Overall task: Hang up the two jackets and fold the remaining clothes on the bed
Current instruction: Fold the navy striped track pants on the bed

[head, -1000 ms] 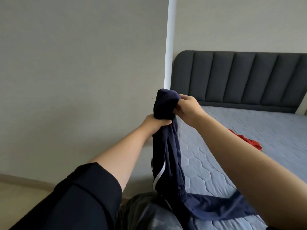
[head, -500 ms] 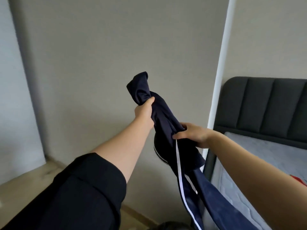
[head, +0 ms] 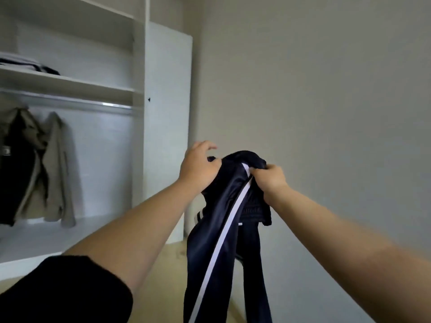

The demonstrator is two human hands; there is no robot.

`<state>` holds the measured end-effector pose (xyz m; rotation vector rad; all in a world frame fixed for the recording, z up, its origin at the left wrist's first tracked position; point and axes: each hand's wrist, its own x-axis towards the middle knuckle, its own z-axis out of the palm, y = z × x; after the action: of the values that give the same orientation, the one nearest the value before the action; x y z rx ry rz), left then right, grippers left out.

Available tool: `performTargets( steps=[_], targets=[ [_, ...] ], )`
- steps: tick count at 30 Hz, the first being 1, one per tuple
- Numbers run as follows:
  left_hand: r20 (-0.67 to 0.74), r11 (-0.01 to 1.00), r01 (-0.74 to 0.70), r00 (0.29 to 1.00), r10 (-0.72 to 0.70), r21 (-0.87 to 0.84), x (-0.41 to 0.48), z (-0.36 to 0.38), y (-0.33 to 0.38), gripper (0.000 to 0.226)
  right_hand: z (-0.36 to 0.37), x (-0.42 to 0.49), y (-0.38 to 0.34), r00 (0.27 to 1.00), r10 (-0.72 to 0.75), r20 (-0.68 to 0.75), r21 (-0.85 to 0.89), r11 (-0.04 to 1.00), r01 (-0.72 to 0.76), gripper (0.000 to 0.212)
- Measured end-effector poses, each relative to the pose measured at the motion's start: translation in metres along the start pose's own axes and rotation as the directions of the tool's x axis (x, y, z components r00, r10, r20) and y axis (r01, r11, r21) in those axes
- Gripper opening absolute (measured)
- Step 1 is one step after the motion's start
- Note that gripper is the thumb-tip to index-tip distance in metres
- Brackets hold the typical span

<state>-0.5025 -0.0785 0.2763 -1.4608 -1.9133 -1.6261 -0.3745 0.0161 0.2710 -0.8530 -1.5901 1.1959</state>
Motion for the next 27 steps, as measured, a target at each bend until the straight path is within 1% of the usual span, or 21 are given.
performTargets(
  steps=[1, 2, 3, 4, 5, 6, 7, 8, 9, 10, 11, 13, 14, 16, 17, 18, 19, 21, 23, 25, 27],
  targets=[
    [0.024, 0.999, -0.052, 0.998, 0.052, 0.009, -0.005, -0.013, -0.004, 0.012, 0.016, 0.002, -0.006, 1.0, 0.024, 0.0, 0.033, 0.999, -0.024, 0.004],
    [0.067, 0.997, -0.072, 0.995, 0.071, 0.016, -0.01, -0.025, -0.009, 0.006, 0.032, 0.003, -0.01, 0.999, 0.051, 0.001, 0.065, 0.997, -0.051, 0.004],
    [0.123, 0.997, -0.071, 0.99, 0.067, 0.027, -0.016, -0.035, -0.014, 0.005, 0.045, 0.003, -0.014, 0.997, 0.079, 0.004, 0.088, 0.993, -0.079, 0.006],
    [0.193, 0.996, -0.059, 0.98, 0.046, 0.061, -0.022, -0.044, -0.02, 0.009, 0.057, 0.004, -0.016, 0.995, 0.098, 0.011, 0.105, 0.99, -0.098, 0.007],
    [0.263, 0.986, -0.075, 0.964, 0.034, 0.147, -0.028, -0.052, -0.027, 0.024, 0.068, 0.003, -0.019, 0.993, 0.112, 0.026, 0.117, 0.987, -0.115, 0.009],
    [0.336, 0.947, -0.139, 0.941, 0.035, 0.29, -0.034, -0.058, -0.035, 0.044, 0.077, 0.0, -0.02, 0.991, 0.13, 0.043, 0.129, 0.982, -0.134, 0.009],
    [0.395, 0.872, -0.231, 0.917, 0.048, 0.431, -0.041, -0.062, -0.043, 0.064, 0.084, -0.003, -0.021, 0.986, 0.154, 0.063, 0.14, 0.977, -0.162, 0.007],
    [0.428, 0.797, -0.305, 0.901, 0.065, 0.521, -0.047, -0.065, -0.05, 0.077, 0.089, -0.006, -0.021, 0.981, 0.18, 0.077, 0.151, 0.97, -0.19, 0.004],
    [0.428, 0.757, -0.339, 0.9, 0.088, 0.558, -0.053, -0.067, -0.055, 0.081, 0.094, -0.01, -0.02, 0.975, 0.203, 0.086, 0.154, 0.965, -0.214, 0.008],
    [0.406, 0.758, -0.34, 0.908, 0.108, 0.557, -0.057, -0.069, -0.059, 0.079, 0.097, -0.014, -0.018, 0.972, 0.216, 0.091, 0.155, 0.961, -0.229, 0.014],
    [0.383, 0.78, -0.332, 0.915, 0.128, 0.531, -0.061, -0.07, -0.062, 0.073, 0.099, -0.018, -0.016, 0.972, 0.217, 0.089, 0.153, 0.961, -0.229, 0.019],
    [0.353, 0.839, -0.303, 0.925, 0.143, 0.453, -0.067, -0.071, -0.064, 0.055, 0.1, -0.025, -0.01, 0.977, 0.2, 0.076, 0.144, 0.967, -0.209, 0.022],
    [0.339, 0.87, -0.271, 0.932, 0.129, 0.412, -0.068, -0.071, -0.063, 0.042, 0.098, -0.029, -0.007, 0.978, 0.195, 0.079, 0.143, 0.968, -0.205, 0.021],
    [0.28, 0.923, -0.195, 0.955, 0.1, 0.333, -0.07, -0.07, -0.062, 0.012, 0.092, -0.037, 0.001, 0.969, 0.194, 0.154, 0.141, 0.966, -0.216, 0.014],
    [0.253, 0.943, -0.147, 0.965, 0.07, 0.298, -0.07, -0.071, -0.061, 0.006, 0.09, -0.042, 0.005, 0.955, 0.193, 0.224, 0.15, 0.962, -0.23, 0.009],
    [0.238, 0.958, -0.096, 0.971, 0.031, 0.269, -0.069, -0.071, -0.061, 0.017, 0.088, -0.048, 0.008, 0.935, 0.183, 0.303, 0.164, 0.957, -0.24, 0.009],
    [0.231, 0.97, -0.05, 0.973, -0.007, 0.237, -0.067, -0.071, -0.06, 0.024, 0.085, -0.054, 0.011, 0.908, 0.167, 0.384, 0.173, 0.953, -0.248, 0.014],
    [0.204, 0.981, 0.012, 0.978, -0.053, 0.195, -0.061, -0.075, -0.055, 0.033, 0.08, -0.063, 0.017, 0.843, 0.149, 0.517, 0.152, 0.953, -0.262, 0.023],
    [0.169, 0.984, 0.068, 0.981, -0.096, 0.165, -0.055, -0.08, -0.049, 0.039, 0.072, -0.069, 0.02, 0.779, 0.164, 0.606, 0.087, 0.959, -0.27, 0.03],
    [0.143, 0.98, 0.133, 0.978, -0.154, 0.15, -0.05, -0.087, -0.043, 0.04, 0.068, -0.073, 0.018, 0.725, 0.17, 0.667, 0.047, 0.962, -0.269, 0.035],
    [0.1, 0.976, 0.185, 0.975, -0.196, 0.114, -0.047, -0.094, -0.035, 0.038, 0.068, -0.076, 0.011, 0.684, 0.146, 0.715, 0.025, 0.972, -0.233, 0.043]
  ],
)
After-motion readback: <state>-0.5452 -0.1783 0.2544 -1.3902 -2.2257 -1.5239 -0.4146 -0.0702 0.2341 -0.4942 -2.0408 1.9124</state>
